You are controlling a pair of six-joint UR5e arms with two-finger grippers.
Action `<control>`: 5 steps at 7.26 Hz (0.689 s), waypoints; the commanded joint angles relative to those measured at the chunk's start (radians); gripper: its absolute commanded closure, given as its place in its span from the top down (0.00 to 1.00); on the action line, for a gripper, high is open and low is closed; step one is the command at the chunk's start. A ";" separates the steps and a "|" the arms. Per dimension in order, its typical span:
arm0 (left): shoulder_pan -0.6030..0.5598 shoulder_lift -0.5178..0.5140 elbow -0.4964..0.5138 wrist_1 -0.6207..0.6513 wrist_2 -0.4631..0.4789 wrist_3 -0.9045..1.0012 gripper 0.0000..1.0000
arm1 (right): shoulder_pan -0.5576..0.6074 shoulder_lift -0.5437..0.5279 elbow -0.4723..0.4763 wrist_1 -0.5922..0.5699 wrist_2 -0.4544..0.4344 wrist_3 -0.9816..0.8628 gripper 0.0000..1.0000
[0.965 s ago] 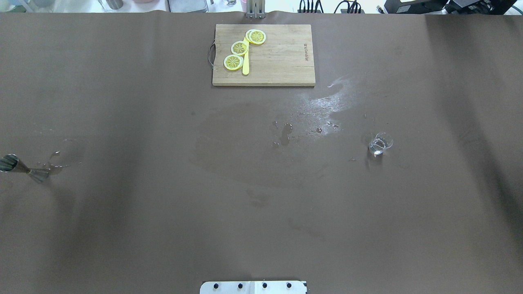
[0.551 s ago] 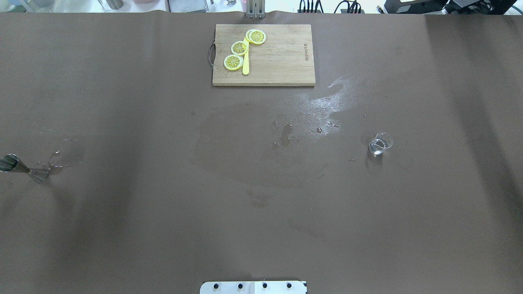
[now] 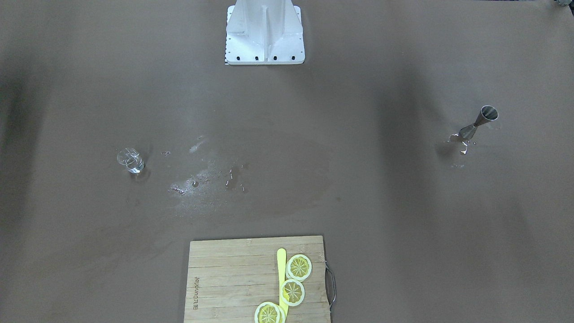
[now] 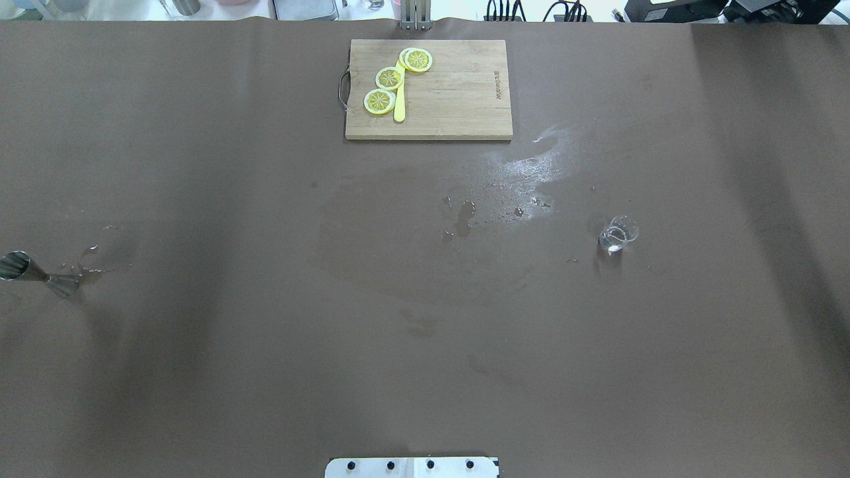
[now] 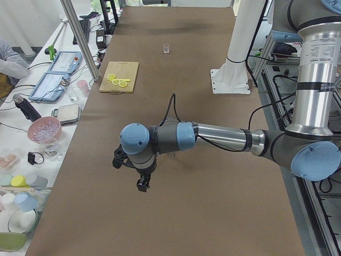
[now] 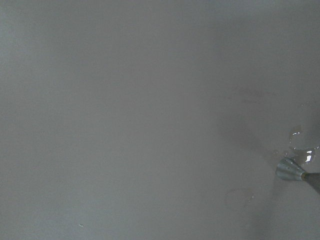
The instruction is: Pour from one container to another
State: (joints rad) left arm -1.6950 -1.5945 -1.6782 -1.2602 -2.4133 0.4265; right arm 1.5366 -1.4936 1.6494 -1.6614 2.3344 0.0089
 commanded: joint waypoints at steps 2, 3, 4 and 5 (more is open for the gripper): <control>0.000 0.002 0.000 -0.001 -0.001 0.000 0.98 | -0.026 0.027 0.024 -0.100 -0.033 0.022 1.00; 0.000 0.002 0.000 0.001 -0.001 0.000 0.98 | -0.026 0.015 0.026 -0.095 -0.033 0.020 1.00; 0.000 0.002 0.002 0.001 -0.001 0.000 0.98 | -0.024 0.004 0.024 -0.090 -0.032 0.007 1.00; 0.000 0.002 0.002 0.001 -0.001 0.000 0.98 | -0.026 0.004 0.023 -0.090 -0.032 0.006 1.00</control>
State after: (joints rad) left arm -1.6951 -1.5923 -1.6773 -1.2596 -2.4145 0.4265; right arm 1.5119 -1.4848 1.6735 -1.7531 2.3022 0.0198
